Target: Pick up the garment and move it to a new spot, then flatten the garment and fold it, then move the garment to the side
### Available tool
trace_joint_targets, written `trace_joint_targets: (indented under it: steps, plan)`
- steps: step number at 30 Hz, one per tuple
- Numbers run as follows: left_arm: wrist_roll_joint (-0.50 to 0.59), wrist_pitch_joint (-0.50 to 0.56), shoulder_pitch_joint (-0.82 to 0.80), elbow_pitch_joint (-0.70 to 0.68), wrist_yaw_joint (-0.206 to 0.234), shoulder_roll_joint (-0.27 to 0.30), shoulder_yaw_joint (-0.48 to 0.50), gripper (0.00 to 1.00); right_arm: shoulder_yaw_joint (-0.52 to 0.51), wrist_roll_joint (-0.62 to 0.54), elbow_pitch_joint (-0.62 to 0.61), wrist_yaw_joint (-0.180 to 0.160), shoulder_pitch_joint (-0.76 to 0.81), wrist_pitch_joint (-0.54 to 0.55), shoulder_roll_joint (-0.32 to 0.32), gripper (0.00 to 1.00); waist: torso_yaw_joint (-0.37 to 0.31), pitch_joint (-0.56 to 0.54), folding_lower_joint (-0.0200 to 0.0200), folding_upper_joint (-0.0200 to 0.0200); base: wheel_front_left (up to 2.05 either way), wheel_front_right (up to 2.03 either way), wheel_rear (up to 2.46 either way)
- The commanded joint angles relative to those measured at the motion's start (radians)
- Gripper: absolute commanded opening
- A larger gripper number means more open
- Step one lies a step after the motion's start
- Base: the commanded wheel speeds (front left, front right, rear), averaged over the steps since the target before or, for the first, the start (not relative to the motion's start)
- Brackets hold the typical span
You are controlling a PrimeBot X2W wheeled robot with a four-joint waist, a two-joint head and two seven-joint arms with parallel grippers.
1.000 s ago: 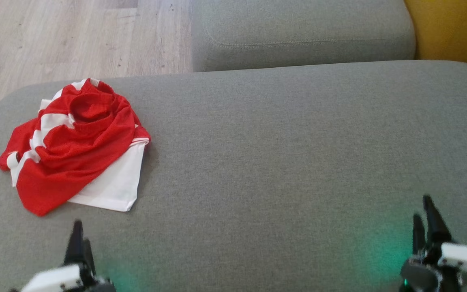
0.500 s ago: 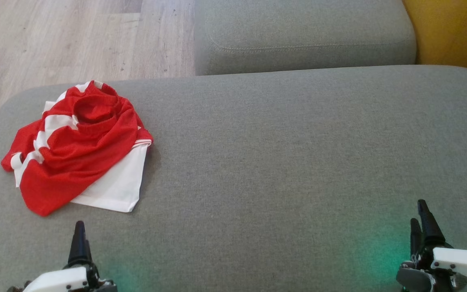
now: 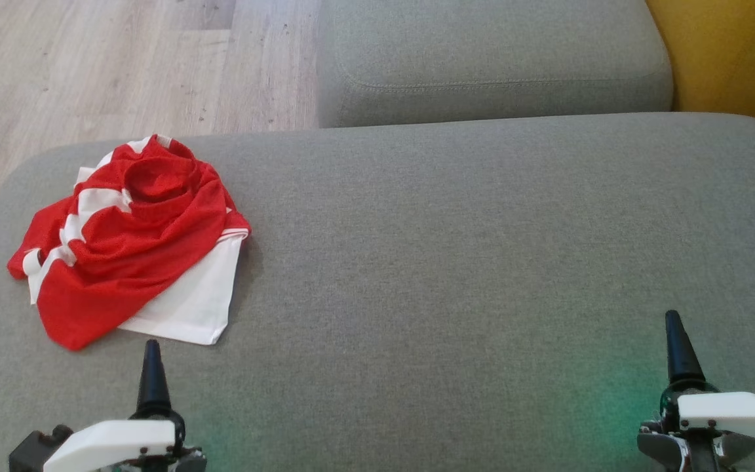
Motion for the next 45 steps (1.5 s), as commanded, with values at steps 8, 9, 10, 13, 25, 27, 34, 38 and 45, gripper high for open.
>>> trace_joint_targets:
  steps: [8,9,10,13,25,27,34,38,45]
  plan:
    - [0.126,-0.035,-0.011,-0.057,0.014,0.009,-0.027,1.0,0.017,-0.125,-0.043,0.005,-0.018,-0.037,-0.01,1.0,0.0,-0.016,0.0,0.0,0.0,0.0,0.0]
    - [0.139,-0.038,-0.009,-0.058,0.013,0.009,-0.028,1.0,0.02,-0.137,-0.044,0.005,-0.016,-0.04,-0.01,1.0,0.0,-0.018,0.0,0.0,0.0,0.0,0.0]
    - [0.151,-0.041,-0.007,-0.059,0.012,0.009,-0.03,1.0,0.025,-0.152,-0.046,0.005,-0.015,-0.042,-0.01,1.0,0.0,-0.019,0.0,0.0,0.0,0.0,0.0]
    - [0.19,-0.05,-0.001,-0.064,0.012,0.01,-0.034,1.0,0.041,-0.202,-0.052,0.006,-0.012,-0.051,-0.011,1.0,0.0,-0.024,0.0,0.0,0.0,0.0,0.0]
    - [0.359,-0.086,0.016,-0.098,0.035,0.011,-0.068,1.0,0.077,-0.399,-0.103,0.007,0.01,-0.087,-0.012,1.0,0.004,-0.039,0.0,0.0,0.0,0.0,0.0]
    - [0.386,-0.092,0.019,-0.102,0.039,0.011,-0.073,1.0,0.081,-0.428,-0.109,0.008,0.013,-0.093,-0.012,1.0,0.005,-0.041,0.0,0.0,0.0,0.0,0.0]
    - [0.473,-0.11,0.026,-0.112,0.048,0.011,-0.088,1.0,0.095,-0.507,-0.112,0.009,0.015,-0.11,-0.013,1.0,0.003,-0.049,0.0,0.0,0.0,0.0,0.0]
    - [0.528,-0.121,0.03,-0.118,0.054,0.012,-0.098,1.0,0.099,-0.562,-0.115,0.009,0.016,-0.122,-0.013,1.0,0.006,-0.053,0.0,0.0,0.0,0.0,0.0]
    - [0.634,-0.145,0.034,-0.111,0.059,0.012,-0.124,1.0,0.1,-0.678,-0.125,0.01,0.016,-0.146,-0.014,1.0,0.013,-0.059,0.0,0.0,0.0,0.0,0.0]
